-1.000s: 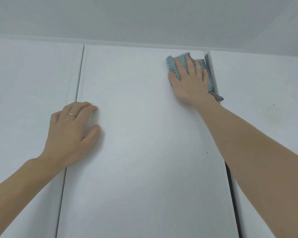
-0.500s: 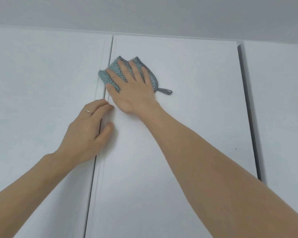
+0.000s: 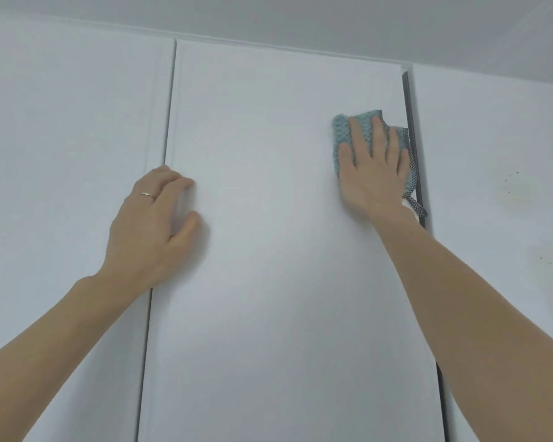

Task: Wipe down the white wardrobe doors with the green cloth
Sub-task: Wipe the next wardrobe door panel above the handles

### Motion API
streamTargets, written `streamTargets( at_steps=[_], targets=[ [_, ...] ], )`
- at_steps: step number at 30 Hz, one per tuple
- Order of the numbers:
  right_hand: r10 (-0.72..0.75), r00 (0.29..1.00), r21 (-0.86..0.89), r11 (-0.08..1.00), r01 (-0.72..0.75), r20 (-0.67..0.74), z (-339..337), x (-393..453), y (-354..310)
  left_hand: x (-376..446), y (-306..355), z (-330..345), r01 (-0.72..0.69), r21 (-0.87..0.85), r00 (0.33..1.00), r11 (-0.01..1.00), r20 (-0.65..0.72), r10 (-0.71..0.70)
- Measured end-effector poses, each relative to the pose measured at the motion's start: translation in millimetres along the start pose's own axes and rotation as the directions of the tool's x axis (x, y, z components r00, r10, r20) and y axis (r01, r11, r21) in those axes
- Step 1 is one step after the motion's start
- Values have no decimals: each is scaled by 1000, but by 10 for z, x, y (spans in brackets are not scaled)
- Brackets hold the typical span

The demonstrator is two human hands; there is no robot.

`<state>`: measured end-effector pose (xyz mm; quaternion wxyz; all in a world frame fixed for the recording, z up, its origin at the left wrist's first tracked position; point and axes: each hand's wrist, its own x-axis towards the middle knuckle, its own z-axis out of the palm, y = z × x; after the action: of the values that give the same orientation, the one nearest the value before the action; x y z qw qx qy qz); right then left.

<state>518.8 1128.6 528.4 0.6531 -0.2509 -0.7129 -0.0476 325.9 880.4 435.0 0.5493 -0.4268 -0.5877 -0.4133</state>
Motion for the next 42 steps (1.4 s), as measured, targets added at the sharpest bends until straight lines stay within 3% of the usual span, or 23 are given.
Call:
streamTargets(
  at_steps=[3, 6, 9, 13, 16, 19, 21, 25, 27, 30, 33, 36, 39, 42],
  targets=[
    [3, 1000, -2, 1000, -3, -16, 122, -99, -450, -63, -74, -108, -23, -7, 998, 1000, 51, 23],
    [-226, 974, -43, 973, 226, -11, 395, -374, -1186, -164, -194, -222, -63, 17, 995, 998, 80, 61],
    [-440, 896, -75, 893, 443, 57, 631, -769, -1810, -255, -298, -264, -89, 30, 993, 996, 75, 86],
    [-545, 833, -85, 829, 552, 97, 613, -795, -1670, -314, -370, -256, -109, 21, 992, 994, 70, 107],
    [-440, 898, -56, 896, 441, 26, 443, -616, -1019, -319, -349, -218, -97, 9, 994, 995, 58, 96],
    [-156, 987, -19, 988, 155, -30, 196, -509, -136, -308, -289, -145, -127, 50, 991, 991, 39, 125],
    [13, 999, -6, 1000, -13, -41, 84, -551, 241, -294, -281, -102, -154, 92, 988, 984, 31, 152],
    [175, 980, 2, 985, -175, -99, 139, -629, 40, -291, -248, -120, -122, 60, 992, 991, 49, 119],
    [170, 980, 0, 985, -171, -103, 263, -677, -360, -323, -242, -161, -102, 19, 992, 995, 82, 100],
    [-136, 988, -39, 990, 133, -73, 540, -1010, -1172, -411, -268, -254, -43, -19, 994, 999, 99, 45],
    [-459, 886, -69, 884, 463, 71, 714, -1390, -1659, -501, -307, -314, -28, 23, 997, 999, 69, 26],
    [-554, 832, -44, 831, 554, 18, 679, -1328, -1403, -571, -295, -306, -33, 26, 997, 999, 75, 31],
    [-412, 910, -24, 911, 412, -40, 541, -1169, -711, -624, -267, -245, -45, 26, 996, 999, 77, 43],
    [-25, 999, 5, 1000, 25, -47, 303, -1154, 83, -632, -257, -175, -76, 21, 995, 997, 71, 74]
  ],
)
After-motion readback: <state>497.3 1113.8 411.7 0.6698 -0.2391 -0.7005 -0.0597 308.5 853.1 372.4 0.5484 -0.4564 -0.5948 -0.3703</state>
